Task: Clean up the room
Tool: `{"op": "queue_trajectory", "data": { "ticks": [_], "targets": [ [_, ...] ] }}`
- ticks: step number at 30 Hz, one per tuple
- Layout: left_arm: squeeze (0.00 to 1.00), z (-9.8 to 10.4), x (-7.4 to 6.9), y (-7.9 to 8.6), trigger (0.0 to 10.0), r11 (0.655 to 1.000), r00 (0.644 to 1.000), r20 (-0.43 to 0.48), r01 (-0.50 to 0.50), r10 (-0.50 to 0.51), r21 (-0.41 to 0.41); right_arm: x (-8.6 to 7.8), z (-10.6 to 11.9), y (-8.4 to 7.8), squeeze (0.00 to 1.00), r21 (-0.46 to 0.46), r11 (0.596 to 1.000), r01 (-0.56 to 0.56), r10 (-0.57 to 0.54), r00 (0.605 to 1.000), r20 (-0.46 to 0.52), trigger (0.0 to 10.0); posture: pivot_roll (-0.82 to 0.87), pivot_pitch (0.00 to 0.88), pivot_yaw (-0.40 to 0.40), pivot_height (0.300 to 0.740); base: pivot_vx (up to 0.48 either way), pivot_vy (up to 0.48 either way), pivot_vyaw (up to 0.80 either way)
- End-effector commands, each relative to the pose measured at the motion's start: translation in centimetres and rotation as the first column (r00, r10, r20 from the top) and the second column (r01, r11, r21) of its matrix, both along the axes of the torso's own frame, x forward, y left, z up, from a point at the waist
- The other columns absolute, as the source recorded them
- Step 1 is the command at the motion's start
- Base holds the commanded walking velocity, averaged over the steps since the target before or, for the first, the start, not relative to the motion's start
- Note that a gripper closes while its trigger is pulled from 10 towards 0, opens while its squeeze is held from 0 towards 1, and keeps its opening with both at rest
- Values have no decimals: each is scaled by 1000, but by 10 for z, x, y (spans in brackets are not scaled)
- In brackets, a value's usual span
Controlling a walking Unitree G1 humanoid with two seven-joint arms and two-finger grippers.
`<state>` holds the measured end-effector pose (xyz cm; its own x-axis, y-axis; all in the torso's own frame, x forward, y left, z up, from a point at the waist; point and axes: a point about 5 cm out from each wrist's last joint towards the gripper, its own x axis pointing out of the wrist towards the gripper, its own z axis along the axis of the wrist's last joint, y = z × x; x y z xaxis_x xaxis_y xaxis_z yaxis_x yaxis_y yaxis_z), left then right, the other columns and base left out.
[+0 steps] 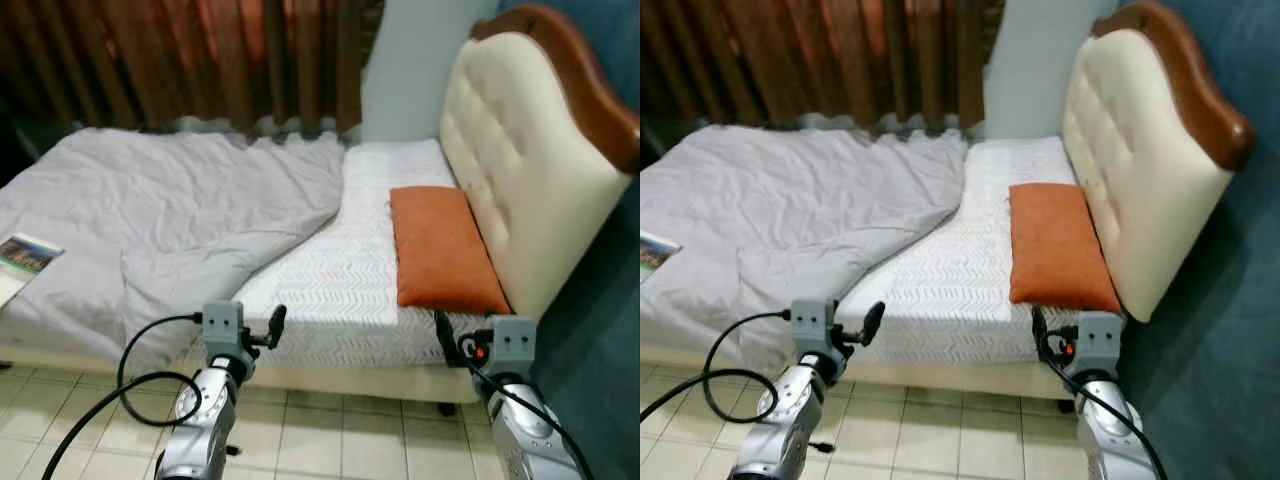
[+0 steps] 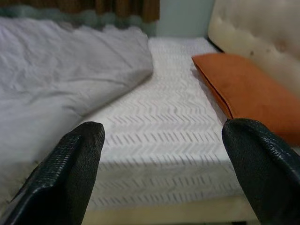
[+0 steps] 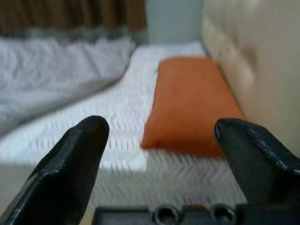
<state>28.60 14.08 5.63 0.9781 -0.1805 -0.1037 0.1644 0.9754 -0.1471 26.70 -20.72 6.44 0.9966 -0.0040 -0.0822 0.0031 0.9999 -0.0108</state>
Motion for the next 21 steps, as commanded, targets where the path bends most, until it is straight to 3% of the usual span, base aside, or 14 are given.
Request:
{"op": "queue_trajectory", "data": {
  "ticks": [1, 6, 11, 21],
  "targets": [
    [0, 4, 0, 13, 10000, 999, 999, 17, -40, 40, 7, 4, -1, 7, 0, 22, 999, -27, 27, 1000, 6, 10000, -43, 0, -5, 740, 0, 428, -800],
    [0, 3, 0, 18, 10000, 998, 998, 12, -57, 57, 19, 11, -5, 19, 0, 15, 996, -93, 93, 996, -11, 10000, -12, 0, -13, 740, 0, 432, -800],
    [0, -3, -11, 21, 10000, 996, 996, -11, -93, 93, 18, 19, -6, 27, 0, 32, 990, -139, 139, 990, -17, 10000, 20, 0, -31, 740, 0, 428, 0],
    [0, -3, -17, 28, 10000, 987, 987, -4, -157, 158, 35, 26, -9, 33, 0, 35, 982, -187, 188, 981, -41, 10000, 64, 0, -64, 740, 0, 423, 118]
  ]
}}
